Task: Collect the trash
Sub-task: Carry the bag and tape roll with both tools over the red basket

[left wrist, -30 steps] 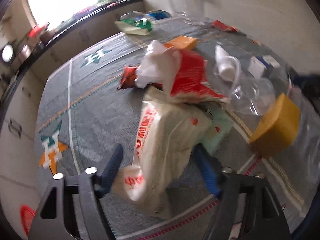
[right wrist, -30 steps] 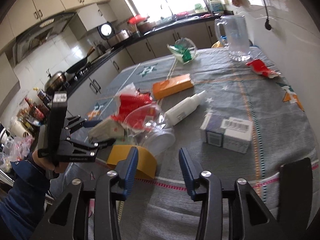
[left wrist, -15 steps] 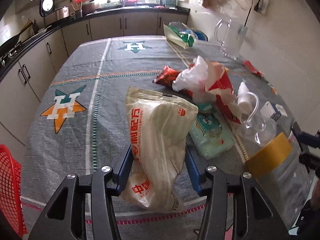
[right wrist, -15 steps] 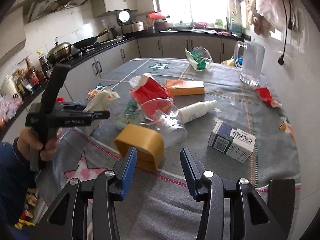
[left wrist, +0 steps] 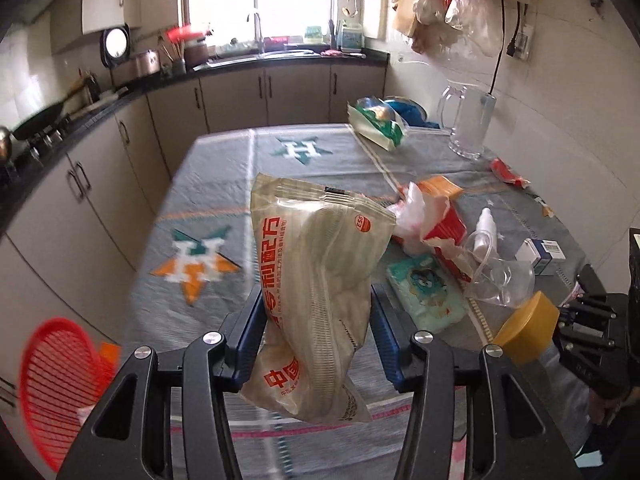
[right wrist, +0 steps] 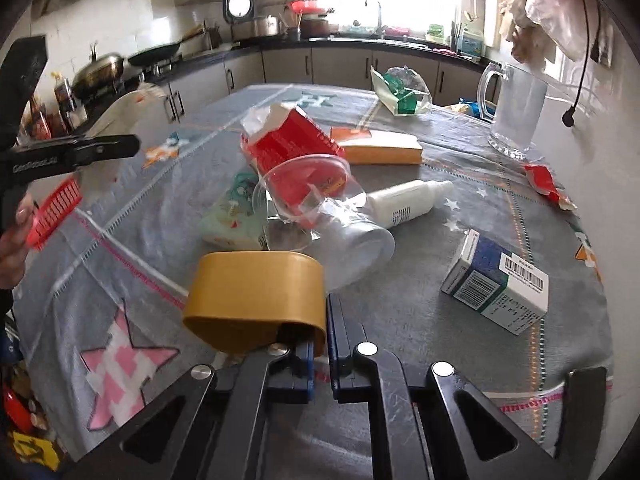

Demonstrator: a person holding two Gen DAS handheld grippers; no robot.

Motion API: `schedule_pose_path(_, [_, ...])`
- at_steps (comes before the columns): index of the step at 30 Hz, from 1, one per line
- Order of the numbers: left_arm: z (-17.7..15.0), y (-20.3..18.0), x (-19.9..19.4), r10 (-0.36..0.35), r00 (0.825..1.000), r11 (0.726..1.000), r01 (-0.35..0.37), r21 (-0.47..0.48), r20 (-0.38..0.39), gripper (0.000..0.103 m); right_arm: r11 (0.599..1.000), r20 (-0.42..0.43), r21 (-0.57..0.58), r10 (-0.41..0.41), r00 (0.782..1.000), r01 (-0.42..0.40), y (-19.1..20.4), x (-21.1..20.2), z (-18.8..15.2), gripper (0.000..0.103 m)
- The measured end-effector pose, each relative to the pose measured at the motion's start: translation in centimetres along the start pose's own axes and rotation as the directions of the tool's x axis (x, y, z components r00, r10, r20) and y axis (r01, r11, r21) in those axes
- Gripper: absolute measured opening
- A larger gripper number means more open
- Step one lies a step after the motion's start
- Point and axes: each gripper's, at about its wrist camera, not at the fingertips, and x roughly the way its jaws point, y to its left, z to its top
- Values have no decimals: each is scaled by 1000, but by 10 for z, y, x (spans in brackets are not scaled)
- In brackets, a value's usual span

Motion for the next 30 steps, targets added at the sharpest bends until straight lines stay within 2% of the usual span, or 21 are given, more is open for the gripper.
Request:
schedule_pose_path(4, [11,4,-23,54,998,998,-54,9,19,49,998,41,43,40,998,-42,-5,-11,2,6])
schedule_pose_path(14, [25,-26,-83,46,988,999,-49,19,145,49,979,164,154,109,981,-134,-22,-70,-2,6])
schedule_pose_path(20, [19,-33,-112,67,982,998,-69,5,179,49,975,226,155,122,966,-159,-24,-106,-8,6])
schedule_pose_path(26, [9,-10,-141,116,971,993,-111,-35,208,49,969,279,146,154,948,-200,-17,-127,-1,6])
schedule_pose_path(30, [-8,23,-150,154,964,986,-136,-95,218,49,970,269,126,170,948,-209,-5,-127,5,6])
